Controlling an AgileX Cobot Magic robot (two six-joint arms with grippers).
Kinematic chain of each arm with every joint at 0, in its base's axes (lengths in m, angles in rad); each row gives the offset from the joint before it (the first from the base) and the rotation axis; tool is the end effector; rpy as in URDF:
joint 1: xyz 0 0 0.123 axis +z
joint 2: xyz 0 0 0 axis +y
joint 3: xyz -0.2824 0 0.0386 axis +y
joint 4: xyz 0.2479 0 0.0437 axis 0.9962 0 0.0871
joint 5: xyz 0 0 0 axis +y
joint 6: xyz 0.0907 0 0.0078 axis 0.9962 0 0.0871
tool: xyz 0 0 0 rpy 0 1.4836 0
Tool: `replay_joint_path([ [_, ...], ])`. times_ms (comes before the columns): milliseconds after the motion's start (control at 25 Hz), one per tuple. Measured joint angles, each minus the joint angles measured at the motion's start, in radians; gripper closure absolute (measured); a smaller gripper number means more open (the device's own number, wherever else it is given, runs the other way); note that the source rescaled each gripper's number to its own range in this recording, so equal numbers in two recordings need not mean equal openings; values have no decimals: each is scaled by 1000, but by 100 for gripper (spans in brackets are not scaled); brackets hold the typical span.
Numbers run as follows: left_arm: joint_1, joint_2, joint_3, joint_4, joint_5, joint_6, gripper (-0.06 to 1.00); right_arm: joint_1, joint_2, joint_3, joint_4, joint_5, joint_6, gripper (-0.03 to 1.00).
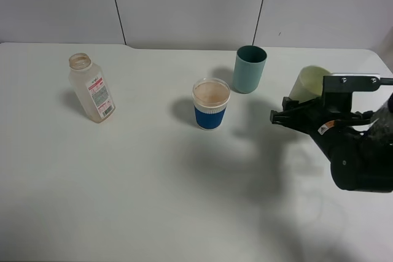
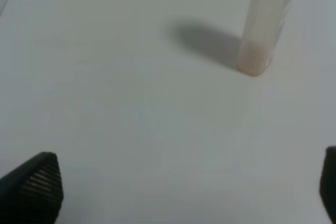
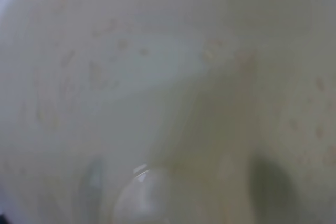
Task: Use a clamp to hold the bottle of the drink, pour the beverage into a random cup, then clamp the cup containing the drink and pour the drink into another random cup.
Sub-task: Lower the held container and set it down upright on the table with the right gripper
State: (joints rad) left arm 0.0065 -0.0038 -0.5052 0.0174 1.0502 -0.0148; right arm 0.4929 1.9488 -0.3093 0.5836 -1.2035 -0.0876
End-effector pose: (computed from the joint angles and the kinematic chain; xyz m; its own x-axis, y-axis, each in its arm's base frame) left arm -0.0056 0.0013 0.2795 -0.4384 -0.0090 -0.8988 -0.0228 0.9997 0.0011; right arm 0.2319 0.0715 0.0894 -0.3490 -0.0466 -0.9360 0.0602 0.9956 -0.0720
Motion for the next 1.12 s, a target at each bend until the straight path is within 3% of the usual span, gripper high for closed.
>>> replay_joint_path([
  [600,0,0,0,0,0,0,-5,0,86,-35,-8,24,66,95],
  [1120,0,0,0,0,0,0,-5,0,126,-35,-3,-17,78,96],
])
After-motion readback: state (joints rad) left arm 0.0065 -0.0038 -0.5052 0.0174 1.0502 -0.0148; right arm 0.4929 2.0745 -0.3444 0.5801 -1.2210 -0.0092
